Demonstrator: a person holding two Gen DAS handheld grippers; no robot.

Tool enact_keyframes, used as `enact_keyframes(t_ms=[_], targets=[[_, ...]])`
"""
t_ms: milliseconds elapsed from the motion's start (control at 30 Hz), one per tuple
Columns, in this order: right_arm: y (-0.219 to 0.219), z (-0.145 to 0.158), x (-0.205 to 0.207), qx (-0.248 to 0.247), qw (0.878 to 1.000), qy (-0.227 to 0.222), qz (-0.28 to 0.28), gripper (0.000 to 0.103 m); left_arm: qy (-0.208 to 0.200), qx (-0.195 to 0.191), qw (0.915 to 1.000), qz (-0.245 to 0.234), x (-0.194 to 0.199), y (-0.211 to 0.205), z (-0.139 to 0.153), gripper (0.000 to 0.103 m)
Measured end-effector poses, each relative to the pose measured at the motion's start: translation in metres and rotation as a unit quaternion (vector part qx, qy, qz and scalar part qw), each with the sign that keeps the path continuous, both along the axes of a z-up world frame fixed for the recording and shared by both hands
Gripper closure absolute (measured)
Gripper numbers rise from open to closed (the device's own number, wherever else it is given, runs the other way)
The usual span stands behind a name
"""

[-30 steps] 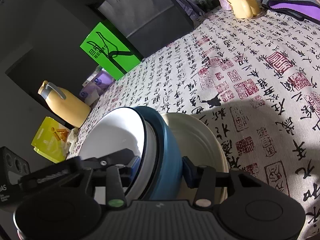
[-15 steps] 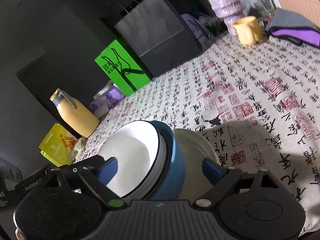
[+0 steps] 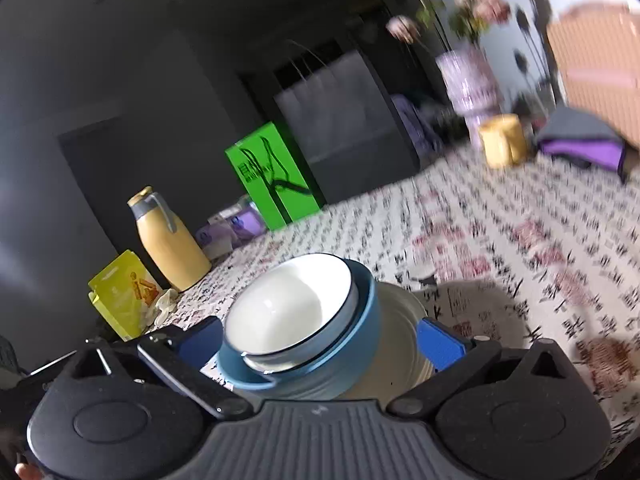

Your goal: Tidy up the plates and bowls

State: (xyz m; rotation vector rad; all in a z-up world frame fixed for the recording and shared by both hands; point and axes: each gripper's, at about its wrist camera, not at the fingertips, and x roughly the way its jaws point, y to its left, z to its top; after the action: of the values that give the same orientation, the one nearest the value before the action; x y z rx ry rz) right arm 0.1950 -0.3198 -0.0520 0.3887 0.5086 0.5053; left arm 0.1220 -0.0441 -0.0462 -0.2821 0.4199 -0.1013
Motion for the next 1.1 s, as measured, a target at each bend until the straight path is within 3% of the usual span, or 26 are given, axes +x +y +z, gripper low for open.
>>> enact_keyframes(t_ms=[433,633,900,1100], targets=[[0.006,-0.008,-0.091,-0.081,0.991,-0.107,-0.001,0.000,-0.052,0.063,0.9960,0.036,-0.085,-0.006,-0.019,0.000],[0.006,-0.018,-0.120,-0.136,0.981,-0.140,-0.020,0.000,-0.067,0.127,0.9872,0.069,-0.120,-0.005,-0.033,0.000],[0.000,-0.038,-0.132,-0.152,0.981,-0.117,-0.021,0.000,-0.072,0.154,0.9841,0.052,-0.137,-0.012,-0.046,0.000],[0.003,-0.040,-0.129,-0.147,0.982,-0.116,-0.015,0.000,-0.054,0.137,0.9880,0.045,-0.137,-0.007,-0.057,0.000]])
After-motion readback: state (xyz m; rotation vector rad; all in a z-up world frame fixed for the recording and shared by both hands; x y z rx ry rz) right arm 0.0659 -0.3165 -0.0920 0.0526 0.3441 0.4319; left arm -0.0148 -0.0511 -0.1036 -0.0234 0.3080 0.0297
